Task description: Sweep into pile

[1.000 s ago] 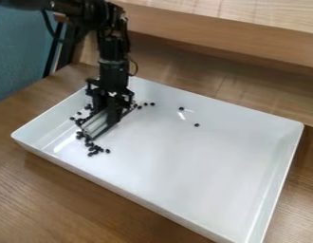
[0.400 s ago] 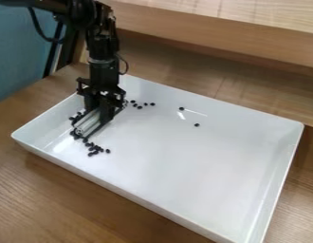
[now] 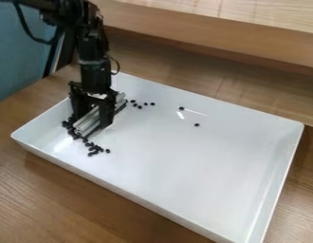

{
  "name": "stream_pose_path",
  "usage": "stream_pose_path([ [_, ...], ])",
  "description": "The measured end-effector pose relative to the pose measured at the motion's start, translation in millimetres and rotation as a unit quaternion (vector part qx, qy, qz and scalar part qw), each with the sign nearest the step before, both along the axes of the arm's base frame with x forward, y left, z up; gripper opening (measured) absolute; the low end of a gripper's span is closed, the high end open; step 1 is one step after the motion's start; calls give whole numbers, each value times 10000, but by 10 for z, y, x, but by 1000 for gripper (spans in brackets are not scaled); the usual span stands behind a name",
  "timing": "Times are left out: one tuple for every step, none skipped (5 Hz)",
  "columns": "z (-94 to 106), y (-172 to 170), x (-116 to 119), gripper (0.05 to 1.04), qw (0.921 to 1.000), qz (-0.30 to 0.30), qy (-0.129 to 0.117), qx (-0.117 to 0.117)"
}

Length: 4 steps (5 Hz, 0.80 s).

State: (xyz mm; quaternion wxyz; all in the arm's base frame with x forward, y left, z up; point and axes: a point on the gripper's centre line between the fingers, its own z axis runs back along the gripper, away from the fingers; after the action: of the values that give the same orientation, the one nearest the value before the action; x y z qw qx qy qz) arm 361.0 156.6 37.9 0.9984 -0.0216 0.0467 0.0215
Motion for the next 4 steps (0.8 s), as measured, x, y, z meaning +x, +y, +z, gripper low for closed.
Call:
stream_pose_path([
  [243,-40,31,1001,9994,-2,-351,-15],
  [426,-54,36,1001,9986,-35,-519,23],
  [632,-134,33,1001,9978,-81,-661,0],
  [796,-358,51,1001,9964,-356,-747,-187],
])
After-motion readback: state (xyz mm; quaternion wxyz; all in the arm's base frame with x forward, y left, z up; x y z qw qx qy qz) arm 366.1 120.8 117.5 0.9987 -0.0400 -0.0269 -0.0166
